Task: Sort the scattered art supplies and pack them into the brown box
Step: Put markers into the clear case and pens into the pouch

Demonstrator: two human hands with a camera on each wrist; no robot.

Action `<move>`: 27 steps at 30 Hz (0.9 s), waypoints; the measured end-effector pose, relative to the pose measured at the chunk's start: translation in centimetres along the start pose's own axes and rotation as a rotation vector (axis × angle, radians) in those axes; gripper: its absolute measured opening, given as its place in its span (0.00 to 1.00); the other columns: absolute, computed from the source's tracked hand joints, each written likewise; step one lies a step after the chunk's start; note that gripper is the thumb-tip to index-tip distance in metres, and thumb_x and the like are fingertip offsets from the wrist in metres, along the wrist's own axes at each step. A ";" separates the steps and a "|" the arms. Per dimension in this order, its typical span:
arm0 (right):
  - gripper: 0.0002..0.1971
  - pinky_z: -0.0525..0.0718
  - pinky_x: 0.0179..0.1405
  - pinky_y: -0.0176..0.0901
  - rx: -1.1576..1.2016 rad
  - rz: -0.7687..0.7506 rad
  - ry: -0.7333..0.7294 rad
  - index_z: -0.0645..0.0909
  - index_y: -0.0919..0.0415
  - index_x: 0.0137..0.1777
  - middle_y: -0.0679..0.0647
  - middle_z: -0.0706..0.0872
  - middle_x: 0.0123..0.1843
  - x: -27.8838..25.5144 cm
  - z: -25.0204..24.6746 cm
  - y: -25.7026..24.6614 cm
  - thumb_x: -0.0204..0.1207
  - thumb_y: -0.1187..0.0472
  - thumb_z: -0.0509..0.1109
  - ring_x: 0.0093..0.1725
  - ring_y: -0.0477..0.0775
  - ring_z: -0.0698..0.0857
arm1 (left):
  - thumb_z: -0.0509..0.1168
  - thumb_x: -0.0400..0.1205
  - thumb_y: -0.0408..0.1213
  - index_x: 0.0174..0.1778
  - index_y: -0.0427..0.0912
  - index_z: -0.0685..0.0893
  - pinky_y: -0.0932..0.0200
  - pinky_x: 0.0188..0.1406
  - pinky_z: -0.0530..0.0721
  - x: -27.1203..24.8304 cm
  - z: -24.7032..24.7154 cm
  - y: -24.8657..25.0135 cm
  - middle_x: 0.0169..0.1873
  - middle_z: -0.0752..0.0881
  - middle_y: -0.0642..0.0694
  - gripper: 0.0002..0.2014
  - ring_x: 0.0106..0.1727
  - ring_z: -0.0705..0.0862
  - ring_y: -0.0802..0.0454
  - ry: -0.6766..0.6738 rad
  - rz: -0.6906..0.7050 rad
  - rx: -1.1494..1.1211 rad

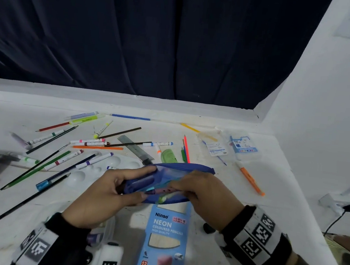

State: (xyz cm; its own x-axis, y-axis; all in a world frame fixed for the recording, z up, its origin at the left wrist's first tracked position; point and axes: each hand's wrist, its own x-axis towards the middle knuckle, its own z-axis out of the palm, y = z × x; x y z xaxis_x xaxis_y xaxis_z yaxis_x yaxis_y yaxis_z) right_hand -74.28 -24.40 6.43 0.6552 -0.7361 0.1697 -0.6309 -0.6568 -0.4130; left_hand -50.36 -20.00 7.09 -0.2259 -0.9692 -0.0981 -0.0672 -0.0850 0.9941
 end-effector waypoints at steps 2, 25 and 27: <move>0.23 0.83 0.61 0.51 0.000 0.045 0.029 0.84 0.51 0.68 0.53 0.88 0.64 -0.1 0.1 0.0 0.77 0.70 0.62 0.63 0.57 0.85 | 0.68 0.77 0.15 0.69 0.44 0.84 0.65 0.50 0.87 0.1 0.1 -0.1 0.63 0.89 0.51 0.27 0.65 0.86 0.53 -0.006 -0.001 -0.030; 0.16 0.77 0.46 0.45 -0.308 0.393 -0.342 0.75 0.46 0.67 0.49 0.76 0.61 -7.5 2.0 2.9 0.82 0.45 0.63 0.54 0.56 0.83 | 0.87 0.54 0.55 0.67 0.48 0.88 0.55 0.53 0.90 -1.6 -2.8 -0.7 0.66 0.87 0.48 0.43 0.66 0.87 0.46 0.109 0.038 -0.160; 0.13 0.76 0.44 0.47 -0.365 0.382 -0.353 0.74 0.50 0.66 0.52 0.76 0.62 -7.1 2.6 2.6 0.84 0.49 0.62 0.53 0.59 0.83 | 0.87 0.54 0.55 0.67 0.48 0.88 0.54 0.53 0.90 -1.6 -2.7 -0.7 0.67 0.87 0.49 0.43 0.66 0.87 0.46 0.115 0.036 -0.166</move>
State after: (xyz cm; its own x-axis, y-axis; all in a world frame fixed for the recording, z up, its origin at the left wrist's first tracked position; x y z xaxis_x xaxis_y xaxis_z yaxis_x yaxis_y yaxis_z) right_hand -79.49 -20.45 1.85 0.4142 -0.8722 -0.2604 -0.9075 -0.4178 -0.0439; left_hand -47.28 -19.03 6.65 -0.1125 -0.9915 -0.0659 0.1026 -0.0775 0.9917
